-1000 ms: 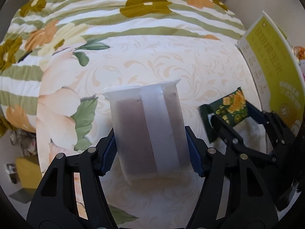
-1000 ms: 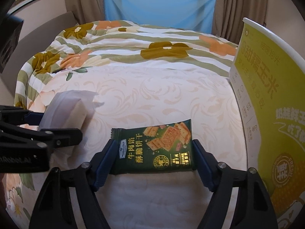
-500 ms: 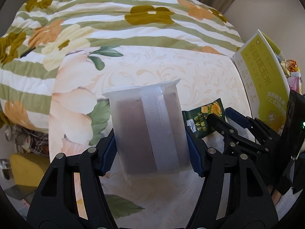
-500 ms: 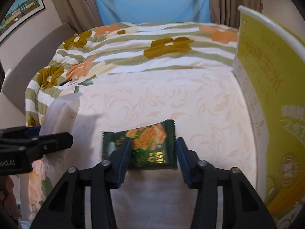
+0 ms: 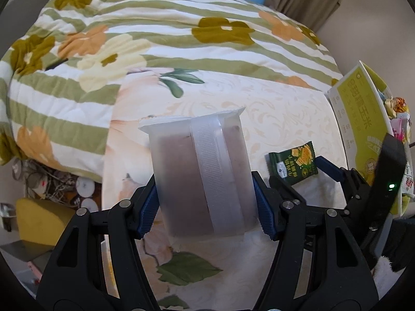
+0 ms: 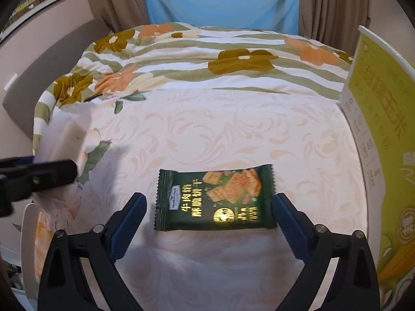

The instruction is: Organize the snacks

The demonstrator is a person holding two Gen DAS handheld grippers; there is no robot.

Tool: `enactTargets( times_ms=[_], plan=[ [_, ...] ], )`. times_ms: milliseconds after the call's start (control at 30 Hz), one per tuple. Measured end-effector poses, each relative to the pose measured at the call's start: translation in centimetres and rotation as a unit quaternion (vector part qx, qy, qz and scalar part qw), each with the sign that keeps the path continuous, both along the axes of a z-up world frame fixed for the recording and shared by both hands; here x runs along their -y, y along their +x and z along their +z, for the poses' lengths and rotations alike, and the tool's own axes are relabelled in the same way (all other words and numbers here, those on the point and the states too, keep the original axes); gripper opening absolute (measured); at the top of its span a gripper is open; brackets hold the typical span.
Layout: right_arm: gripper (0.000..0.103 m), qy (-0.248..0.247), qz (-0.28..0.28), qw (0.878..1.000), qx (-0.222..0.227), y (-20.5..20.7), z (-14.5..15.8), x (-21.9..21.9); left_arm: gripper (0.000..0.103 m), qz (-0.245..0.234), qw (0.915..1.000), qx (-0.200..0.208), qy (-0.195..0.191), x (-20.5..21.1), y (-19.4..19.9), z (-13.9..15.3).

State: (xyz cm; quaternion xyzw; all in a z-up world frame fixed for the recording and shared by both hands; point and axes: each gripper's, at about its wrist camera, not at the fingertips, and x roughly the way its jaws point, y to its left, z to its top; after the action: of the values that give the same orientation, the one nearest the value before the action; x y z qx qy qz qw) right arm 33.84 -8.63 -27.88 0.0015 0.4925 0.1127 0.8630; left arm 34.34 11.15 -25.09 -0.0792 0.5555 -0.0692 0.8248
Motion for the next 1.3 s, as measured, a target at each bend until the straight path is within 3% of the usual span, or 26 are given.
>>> enactTargets(
  times_ms=[167, 600, 667, 700, 800, 1100, 1300],
  plan=[
    [0.101, -0.055, 0.009, 0.998, -0.008, 0.5, -0.9, -1.3, 0.061, 0.006, 1.0000, -0.003, -0.002, -0.3, -0.2, -0.1],
    [0.102, -0.046, 0.056, 0.997, 0.022, 0.9, -1.2, 0.3, 0.061, 0.000, 0.9999, -0.008, -0.007, 0.5, -0.2, -0.5],
    [0.095, -0.046, 0.057, 0.997, 0.029, 0.5, -1.1, 0.5, 0.061, 0.000, 0.9999, -0.010, -0.008, 0.3, -0.3, -0.7],
    [0.084, -0.044, 0.055, 0.997, 0.035, 0.3, -1.0, 0.7, 0.061, 0.001, 0.9999, -0.010, -0.008, 0.3, -0.3, -0.7],
    [0.070, -0.033, 0.046, 0.997, 0.044, 0.0, -0.6, 1.7, 0.061, 0.001, 0.9999, -0.010, -0.008, 0.3, -0.3, -0.7],
    [0.058, -0.021, 0.034, 0.998, 0.051, -0.2, 0.3, 2.2, 0.061, -0.006, 0.9999, -0.006, -0.010, 1.0, -0.5, 0.0],
    [0.058, -0.005, 0.018, 0.998, 0.057, -0.3, 1.8, 2.8, 0.061, -0.012, 0.9998, 0.007, -0.013, 1.3, -0.5, 1.4]
  ],
)
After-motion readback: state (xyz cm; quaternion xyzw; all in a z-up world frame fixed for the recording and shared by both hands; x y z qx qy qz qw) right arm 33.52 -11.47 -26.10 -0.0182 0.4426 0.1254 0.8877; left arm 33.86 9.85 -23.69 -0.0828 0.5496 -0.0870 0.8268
